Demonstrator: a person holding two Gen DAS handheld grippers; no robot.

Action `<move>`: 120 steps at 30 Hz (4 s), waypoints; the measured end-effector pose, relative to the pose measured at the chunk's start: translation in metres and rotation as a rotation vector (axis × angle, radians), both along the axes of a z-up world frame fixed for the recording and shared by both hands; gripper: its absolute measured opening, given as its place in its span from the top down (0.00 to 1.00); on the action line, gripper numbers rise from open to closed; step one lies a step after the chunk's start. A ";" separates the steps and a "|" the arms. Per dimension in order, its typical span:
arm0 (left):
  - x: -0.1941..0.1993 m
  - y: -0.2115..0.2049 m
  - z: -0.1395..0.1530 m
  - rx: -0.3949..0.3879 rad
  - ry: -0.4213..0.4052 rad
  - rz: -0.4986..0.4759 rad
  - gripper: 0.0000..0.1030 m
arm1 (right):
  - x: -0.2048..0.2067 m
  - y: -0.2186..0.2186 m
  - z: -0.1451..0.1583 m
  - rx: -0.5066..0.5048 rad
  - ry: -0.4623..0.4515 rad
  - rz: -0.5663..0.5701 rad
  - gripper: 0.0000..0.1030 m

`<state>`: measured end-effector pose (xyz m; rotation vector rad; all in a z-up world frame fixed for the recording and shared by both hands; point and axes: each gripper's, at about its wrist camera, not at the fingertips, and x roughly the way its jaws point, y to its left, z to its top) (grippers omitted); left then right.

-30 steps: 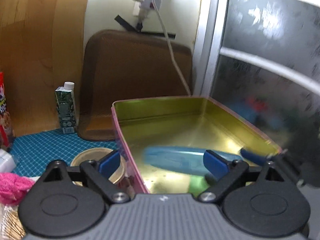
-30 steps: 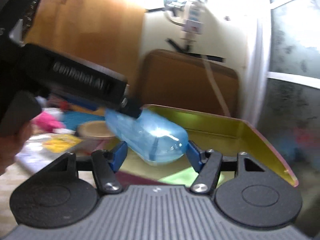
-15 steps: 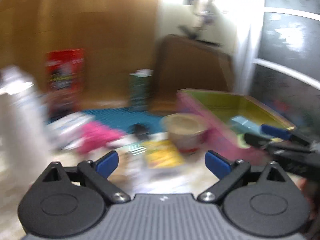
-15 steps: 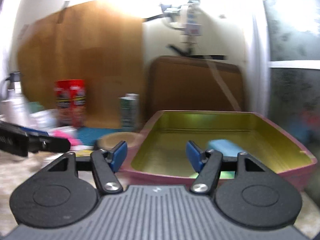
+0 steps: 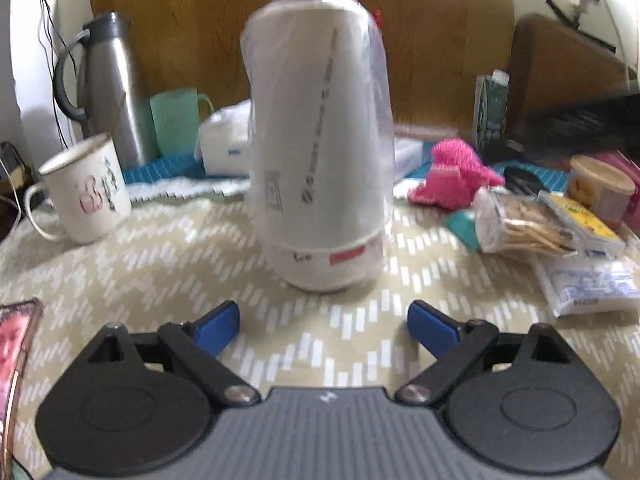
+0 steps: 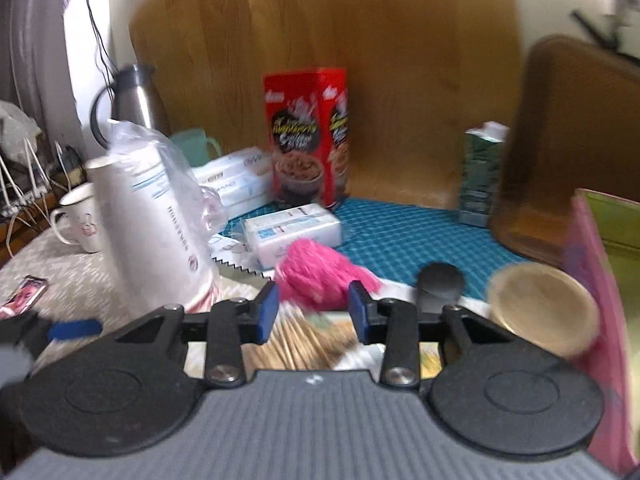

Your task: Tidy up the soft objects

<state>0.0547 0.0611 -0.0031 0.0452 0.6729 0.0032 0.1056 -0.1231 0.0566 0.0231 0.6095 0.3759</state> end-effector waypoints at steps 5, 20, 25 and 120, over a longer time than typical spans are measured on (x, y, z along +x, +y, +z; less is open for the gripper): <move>0.000 0.001 0.000 -0.006 0.008 0.018 0.05 | 0.050 0.027 -0.015 -0.103 0.094 -0.020 0.43; 0.004 0.003 -0.001 -0.008 0.019 0.032 0.01 | -0.032 -0.013 0.038 0.150 -0.171 -0.015 0.78; 0.004 0.003 -0.002 0.002 0.016 0.027 0.01 | -0.093 -0.024 0.024 0.181 -0.181 0.098 0.78; -0.021 0.054 0.011 -0.253 -0.212 -0.175 0.12 | 0.100 0.006 0.028 0.102 0.112 -0.100 0.23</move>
